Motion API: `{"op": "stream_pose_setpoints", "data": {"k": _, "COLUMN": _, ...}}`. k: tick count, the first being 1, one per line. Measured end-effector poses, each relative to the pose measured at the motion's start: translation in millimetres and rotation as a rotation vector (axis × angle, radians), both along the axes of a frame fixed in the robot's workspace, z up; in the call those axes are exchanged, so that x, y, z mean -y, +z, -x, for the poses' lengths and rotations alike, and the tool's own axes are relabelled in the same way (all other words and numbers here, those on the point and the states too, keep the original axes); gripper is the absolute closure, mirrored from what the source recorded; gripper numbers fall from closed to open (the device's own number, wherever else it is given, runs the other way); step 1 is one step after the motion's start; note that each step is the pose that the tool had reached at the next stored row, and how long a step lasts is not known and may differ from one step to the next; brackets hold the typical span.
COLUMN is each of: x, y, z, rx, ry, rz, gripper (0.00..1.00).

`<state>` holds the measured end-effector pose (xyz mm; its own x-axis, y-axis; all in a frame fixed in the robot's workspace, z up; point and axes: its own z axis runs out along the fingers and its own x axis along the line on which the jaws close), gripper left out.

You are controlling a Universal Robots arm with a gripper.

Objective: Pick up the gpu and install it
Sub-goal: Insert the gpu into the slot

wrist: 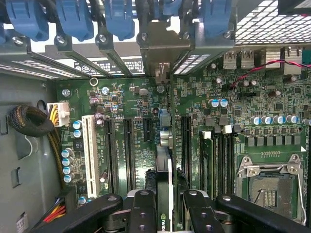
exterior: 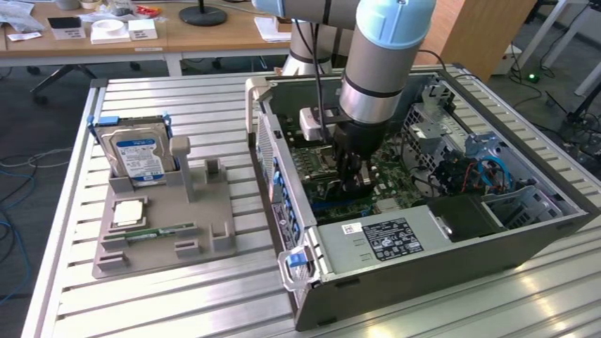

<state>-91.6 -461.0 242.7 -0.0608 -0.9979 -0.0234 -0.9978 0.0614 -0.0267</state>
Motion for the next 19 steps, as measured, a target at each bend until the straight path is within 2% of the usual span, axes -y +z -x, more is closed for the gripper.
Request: {"op": "stream_pose_setpoints", "data": {"k": 19, "x": 0.0, "y": -2.1, "z": 0.0, "rx": 0.0000, "ry": 0.000, "rz": 0.0002, "gripper": 0.74}}
